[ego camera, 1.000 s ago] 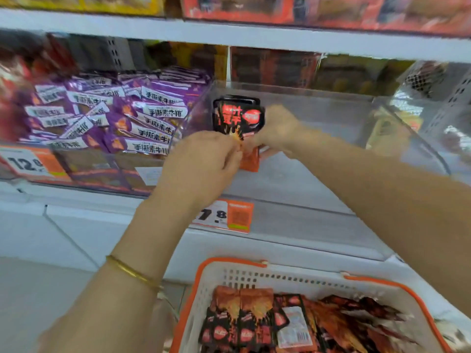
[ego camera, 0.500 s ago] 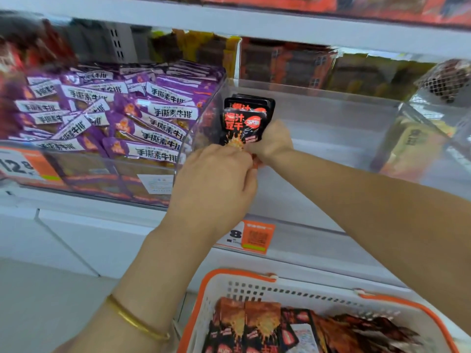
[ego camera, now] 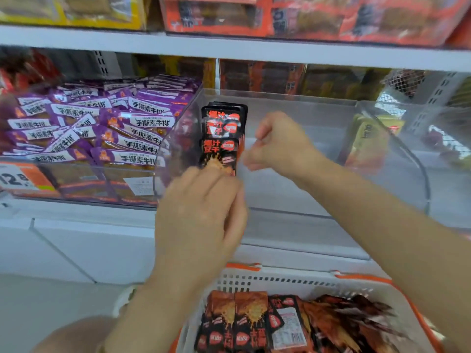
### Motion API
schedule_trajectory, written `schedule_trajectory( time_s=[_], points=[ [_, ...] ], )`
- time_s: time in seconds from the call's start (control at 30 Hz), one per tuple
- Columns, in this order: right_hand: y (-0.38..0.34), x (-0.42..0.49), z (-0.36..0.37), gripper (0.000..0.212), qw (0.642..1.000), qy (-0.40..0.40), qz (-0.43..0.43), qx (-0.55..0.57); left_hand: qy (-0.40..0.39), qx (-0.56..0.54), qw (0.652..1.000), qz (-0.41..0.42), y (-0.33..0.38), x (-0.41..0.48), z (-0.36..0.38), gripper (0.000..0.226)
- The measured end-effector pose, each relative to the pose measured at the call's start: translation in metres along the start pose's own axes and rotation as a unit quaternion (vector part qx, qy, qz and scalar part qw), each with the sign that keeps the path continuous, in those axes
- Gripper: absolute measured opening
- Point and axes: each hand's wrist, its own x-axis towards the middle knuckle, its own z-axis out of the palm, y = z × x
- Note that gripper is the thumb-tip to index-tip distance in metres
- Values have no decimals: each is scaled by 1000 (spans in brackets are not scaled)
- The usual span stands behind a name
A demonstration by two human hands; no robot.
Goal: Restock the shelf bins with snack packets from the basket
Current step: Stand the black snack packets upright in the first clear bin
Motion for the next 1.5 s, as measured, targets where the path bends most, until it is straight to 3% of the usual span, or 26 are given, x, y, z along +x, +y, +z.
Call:
schedule_trajectory(
  time_s=[0.1,0.17,0.3,0.4,0.5,0.57,0.63,0.73,0.8,0.87,0.9,0.97,1.0,1.07,1.1,1.13,1.2,1.27,1.37,1.43,1.5],
  points=[
    [7,-83,-37,34,992,-66,-27,107,-78,-32,996,-5,31,-37,3,26],
    [30,-120,-48,27,985,-141,27,99,-164,-37,986,-13,41,-56,13,26],
    [132,-138,-26,14,931,-274,210,-122,-323,12,946,-13,52,-77,42,27],
    [211,-146,3,37,862,-315,203,-341,-382,26,923,-26,56,-84,61,27],
    [266,-178,21,57,799,-330,261,-430,-401,19,915,-28,59,-89,71,27],
    [286,-195,29,54,776,-312,283,-469,-409,-4,912,-33,58,-91,76,24],
    [288,-193,31,35,796,-294,255,-464,-416,-2,909,-36,58,-91,78,23],
    [274,-171,21,22,845,-276,224,-399,-421,-8,906,-36,61,-90,80,25],
    [260,-155,9,15,895,-222,236,-307,-441,-26,896,-44,61,-90,82,22],
    [245,-146,1,11,935,-148,290,-137,-497,-103,860,-52,61,-91,84,26],
    [235,-143,-2,11,938,-117,325,-28,-535,-137,832,-49,63,-93,83,40],
    [214,-142,-3,13,898,-90,389,185,-584,-130,801,-10,69,-98,80,73],
    [206,-142,-3,16,869,-88,413,259,-571,-109,813,21,71,-100,79,77],
    [192,-145,-4,18,832,-105,433,331,-491,-107,863,49,75,-98,76,57],
    [188,-146,-5,19,822,-111,436,348,-456,-123,881,36,75,-93,73,39],
    [184,-147,-6,27,835,-119,429,322,-431,-139,892,13,72,-87,69,24],
    [173,-151,-8,51,895,-118,395,169,-406,-152,900,-36,62,-76,62,12],
    [158,-153,-17,52,946,-101,299,66,-369,-187,903,-113,54,-64,49,14],
    [125,-155,-34,62,935,-194,224,195,-300,-225,912,-167,48,-38,26,13],
    [99,-153,-43,46,946,-251,116,171,-272,-242,916,-167,44,-17,11,13],
    [70,-137,-50,21,967,-221,18,124,-219,-302,908,-189,36,3,-2,20]
  ],
)
